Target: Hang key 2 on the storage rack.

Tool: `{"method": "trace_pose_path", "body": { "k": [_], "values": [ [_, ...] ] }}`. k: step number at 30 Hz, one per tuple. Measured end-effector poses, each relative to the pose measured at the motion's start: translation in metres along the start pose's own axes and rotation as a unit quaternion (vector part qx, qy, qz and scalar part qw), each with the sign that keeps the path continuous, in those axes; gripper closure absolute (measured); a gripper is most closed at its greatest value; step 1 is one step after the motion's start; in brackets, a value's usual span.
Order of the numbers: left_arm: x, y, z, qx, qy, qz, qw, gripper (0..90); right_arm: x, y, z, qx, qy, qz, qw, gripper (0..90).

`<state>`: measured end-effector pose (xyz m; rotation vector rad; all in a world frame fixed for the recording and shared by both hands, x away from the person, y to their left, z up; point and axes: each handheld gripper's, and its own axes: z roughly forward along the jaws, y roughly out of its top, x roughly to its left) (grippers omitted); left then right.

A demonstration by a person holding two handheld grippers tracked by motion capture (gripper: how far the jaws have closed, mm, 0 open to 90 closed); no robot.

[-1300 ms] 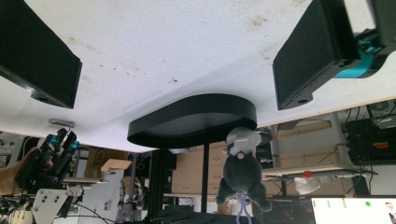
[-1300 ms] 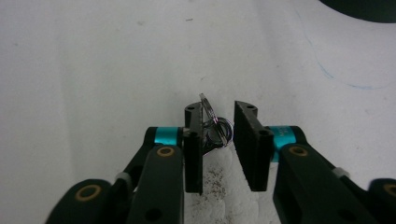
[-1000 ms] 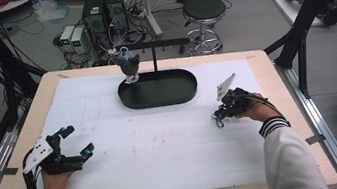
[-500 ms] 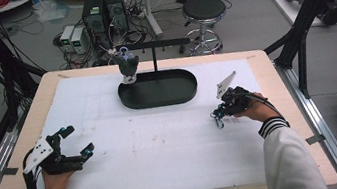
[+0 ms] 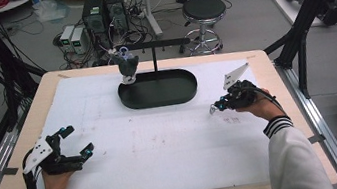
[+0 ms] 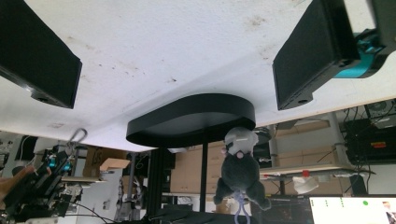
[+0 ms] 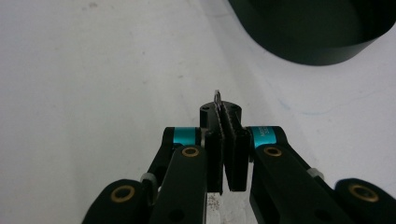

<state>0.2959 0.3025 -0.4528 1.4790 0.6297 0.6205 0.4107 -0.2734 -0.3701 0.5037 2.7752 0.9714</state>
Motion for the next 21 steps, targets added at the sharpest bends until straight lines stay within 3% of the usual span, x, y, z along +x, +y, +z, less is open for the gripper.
{"method": "trace_pose_path", "body": {
  "k": [3, 6, 13, 21],
  "values": [
    [0.0, 0.0, 0.0, -0.001, 0.0, -0.001, 1.0, 1.7, 0.0, 0.003, -0.009, -0.03, -0.006, 0.014, 0.9994, 88.6],
    [0.0, 0.0, 0.0, -0.001, 0.0, -0.002, 1.0, 1.7, -0.001, 0.011, -0.016, -0.032, -0.012, 0.018, 0.9992, 88.6],
    [0.0, 0.0, 0.0, -0.001, 0.0, -0.001, 1.0, 1.7, -0.006, 0.037, -0.037, -0.066, -0.024, 0.015, 0.9974, 88.6],
    [0.0, 0.0, 0.0, 0.0, 0.0, 0.0, 1.0, 1.7, -0.011, 0.065, -0.055, -0.079, -0.037, 0.018, 0.996, 88.6]
  ]
}}
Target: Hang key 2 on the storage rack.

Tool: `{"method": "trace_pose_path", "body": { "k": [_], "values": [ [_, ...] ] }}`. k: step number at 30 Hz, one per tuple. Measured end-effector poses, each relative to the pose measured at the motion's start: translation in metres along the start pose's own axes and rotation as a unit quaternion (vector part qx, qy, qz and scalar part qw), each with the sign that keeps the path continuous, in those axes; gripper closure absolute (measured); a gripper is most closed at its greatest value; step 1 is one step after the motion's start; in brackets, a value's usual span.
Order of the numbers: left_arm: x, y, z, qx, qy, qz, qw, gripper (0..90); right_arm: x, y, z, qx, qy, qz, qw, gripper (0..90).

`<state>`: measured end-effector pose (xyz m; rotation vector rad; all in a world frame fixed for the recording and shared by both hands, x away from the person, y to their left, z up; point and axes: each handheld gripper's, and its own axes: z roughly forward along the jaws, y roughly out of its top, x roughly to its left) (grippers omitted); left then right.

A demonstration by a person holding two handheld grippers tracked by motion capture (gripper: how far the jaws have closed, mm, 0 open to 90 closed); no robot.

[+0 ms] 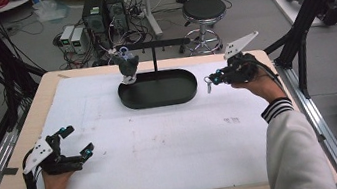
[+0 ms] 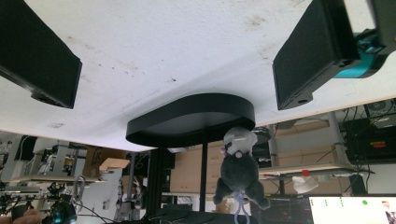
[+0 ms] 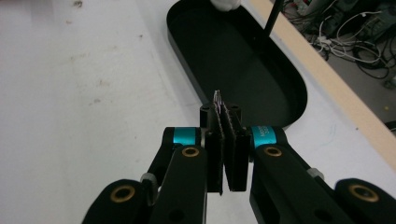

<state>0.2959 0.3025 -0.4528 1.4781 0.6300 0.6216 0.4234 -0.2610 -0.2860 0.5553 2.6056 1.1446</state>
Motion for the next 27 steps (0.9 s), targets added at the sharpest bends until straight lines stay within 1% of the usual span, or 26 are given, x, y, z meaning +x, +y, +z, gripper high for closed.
{"method": "trace_pose_path", "body": {
  "k": [1, 2, 4, 5, 7, 9, 11, 13, 16, 22, 24, 26, 27],
  "values": [
    [0.0, 0.0, 0.0, 0.0, 0.0, 0.0, 1.0, 1.7, -0.002, 0.004, -0.001, -0.008, 0.0, 0.006, 0.9999, 88.6],
    [0.0, 0.0, 0.0, 0.0, 0.0, 0.001, 1.0, 1.7, -0.002, 0.007, -0.002, -0.01, -0.002, 0.01, 0.9999, 88.6],
    [0.0, 0.0, 0.0, 0.001, 0.0, 0.003, 1.0, 1.7, -0.004, 0.015, -0.003, -0.014, -0.004, 0.009, 0.9999, 88.5],
    [0.0, 0.0, 0.0, 0.001, 0.0, 0.002, 1.0, 1.7, -0.004, 0.018, -0.004, -0.011, -0.004, 0.012, 0.9999, 88.6],
    [0.0, 0.0, 0.0, 0.0, 0.0, 0.001, 1.0, 1.7, -0.006, 0.027, -0.005, -0.012, -0.007, 0.005, 0.9999, 88.6],
    [0.0, 0.0, 0.0, 0.0, 0.0, 0.0, 1.0, 1.7, -0.009, 0.035, -0.007, -0.014, -0.008, 0.006, 0.9999, 88.5],
    [0.0, 0.0, 0.0, 0.0, 0.0, -0.001, 1.0, 1.7, -0.012, 0.041, -0.009, -0.025, -0.006, 0.011, 0.9996, 88.5],
    [0.0, 0.0, 0.0, 0.0, 0.0, 0.0, 1.0, 1.7, -0.015, 0.049, -0.009, -0.022, -0.008, 0.016, 0.9996, 88.6],
    [0.0, 0.0, 0.0, 0.0, 0.0, 0.0, 1.0, 1.7, -0.019, 0.057, -0.008, -0.029, -0.008, 0.014, 0.9994, 88.6],
    [0.0, 0.0, 0.0, 0.0, 0.0, 0.0, 1.0, 1.7, -0.027, 0.073, -0.001, -0.02, -0.008, 0.012, 0.9997, 88.5],
    [0.0, 0.0, 0.0, -0.001, -0.001, -0.001, 1.0, 1.7, -0.03, 0.078, 0.002, -0.013, -0.011, 0.008, 0.9998, 88.6],
    [0.0, 0.0, 0.0, 0.0, 0.0, -0.001, 1.0, 1.7, -0.032, 0.084, 0.004, -0.008, -0.011, 0.009, 0.9999, 88.6],
    [0.0, 0.0, 0.0, 0.0, 0.001, 0.0, 1.0, 1.7, -0.033, 0.086, 0.005, -0.009, -0.013, 0.006, 0.9999, 88.5]
  ]
}}
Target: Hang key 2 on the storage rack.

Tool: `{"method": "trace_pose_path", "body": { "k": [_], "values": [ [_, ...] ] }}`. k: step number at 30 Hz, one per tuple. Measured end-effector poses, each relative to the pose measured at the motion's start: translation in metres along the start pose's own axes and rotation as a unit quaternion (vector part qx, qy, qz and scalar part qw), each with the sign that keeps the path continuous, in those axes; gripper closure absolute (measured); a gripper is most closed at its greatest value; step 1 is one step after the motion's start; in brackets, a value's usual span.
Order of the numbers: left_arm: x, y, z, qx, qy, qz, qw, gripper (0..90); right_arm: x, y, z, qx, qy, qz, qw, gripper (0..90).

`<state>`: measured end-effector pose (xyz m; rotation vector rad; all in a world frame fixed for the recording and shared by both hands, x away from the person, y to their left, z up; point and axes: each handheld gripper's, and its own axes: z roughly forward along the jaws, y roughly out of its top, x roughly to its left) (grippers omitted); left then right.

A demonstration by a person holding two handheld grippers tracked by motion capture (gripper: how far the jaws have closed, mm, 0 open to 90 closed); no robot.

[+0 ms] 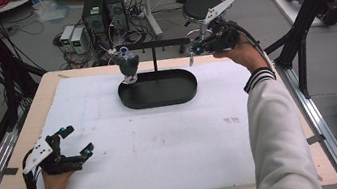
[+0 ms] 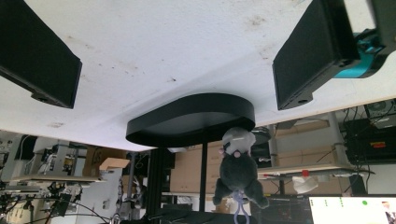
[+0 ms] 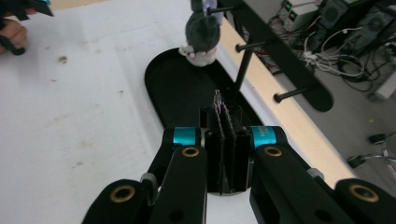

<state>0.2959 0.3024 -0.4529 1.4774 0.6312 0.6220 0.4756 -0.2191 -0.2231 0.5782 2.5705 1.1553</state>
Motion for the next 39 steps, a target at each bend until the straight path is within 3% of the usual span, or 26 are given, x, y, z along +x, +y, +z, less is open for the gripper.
{"method": "trace_pose_path", "body": {
  "k": [7, 19, 39],
  "values": [
    [0.0, 0.0, 0.0, 0.0, 0.0, -0.001, 1.0, 1.7, -0.01, 0.015, 0.006, -0.003, -0.003, 0.003, 1.0, 88.6],
    [0.0, 0.0, 0.0, 0.001, 0.0, -0.001, 1.0, 1.7, -0.023, 0.026, 0.027, 0.016, -0.003, 0.008, 0.9998, 88.5],
    [0.0, 0.0, 0.0, 0.0, 0.001, 0.0, 1.0, 1.7, -0.039, 0.016, 0.051, 0.046, -0.006, 0.026, 0.9986, 88.5]
  ]
}}
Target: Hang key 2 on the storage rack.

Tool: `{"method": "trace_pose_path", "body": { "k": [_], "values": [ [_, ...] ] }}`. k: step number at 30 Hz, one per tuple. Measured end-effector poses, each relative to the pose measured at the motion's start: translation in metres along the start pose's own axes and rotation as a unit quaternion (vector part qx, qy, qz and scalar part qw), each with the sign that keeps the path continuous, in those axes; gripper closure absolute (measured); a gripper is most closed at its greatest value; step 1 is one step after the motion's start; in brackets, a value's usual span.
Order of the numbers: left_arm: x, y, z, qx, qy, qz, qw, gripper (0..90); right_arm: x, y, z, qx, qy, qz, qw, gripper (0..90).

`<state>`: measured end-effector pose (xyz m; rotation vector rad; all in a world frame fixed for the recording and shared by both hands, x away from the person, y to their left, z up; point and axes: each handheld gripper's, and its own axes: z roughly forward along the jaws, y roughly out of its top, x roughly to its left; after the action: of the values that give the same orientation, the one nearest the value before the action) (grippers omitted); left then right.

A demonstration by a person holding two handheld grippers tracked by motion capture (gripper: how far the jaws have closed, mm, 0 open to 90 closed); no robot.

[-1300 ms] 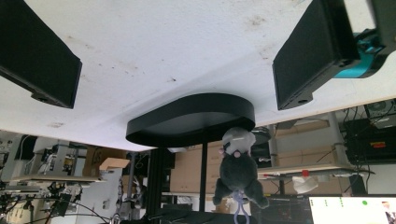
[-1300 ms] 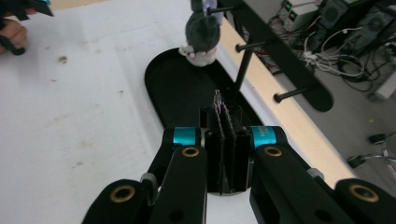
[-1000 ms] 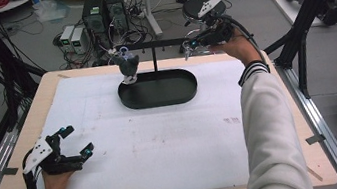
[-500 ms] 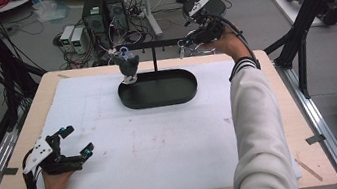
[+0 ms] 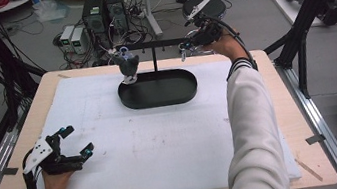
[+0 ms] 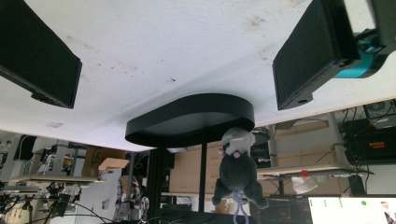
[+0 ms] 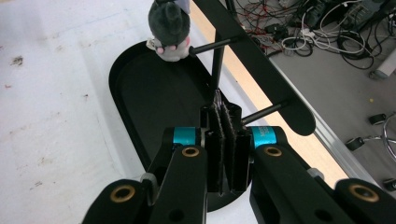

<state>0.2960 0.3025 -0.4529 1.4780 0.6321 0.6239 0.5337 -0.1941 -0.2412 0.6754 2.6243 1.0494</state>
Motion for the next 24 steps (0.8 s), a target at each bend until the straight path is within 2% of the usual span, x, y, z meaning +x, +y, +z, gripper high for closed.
{"method": "trace_pose_path", "body": {
  "k": [15, 24],
  "values": [
    [0.0, 0.0, 0.0, 0.0, 0.0, 0.0, 1.0, 1.7, -0.006, -0.003, 0.01, 0.013, -0.005, 0.004, 0.9999, 88.5],
    [0.0, 0.0, 0.0, 0.001, 0.0, -0.001, 1.0, 1.7, -0.01, -0.005, 0.011, 0.009, -0.007, 0.005, 0.9999, 88.5]
  ]
}}
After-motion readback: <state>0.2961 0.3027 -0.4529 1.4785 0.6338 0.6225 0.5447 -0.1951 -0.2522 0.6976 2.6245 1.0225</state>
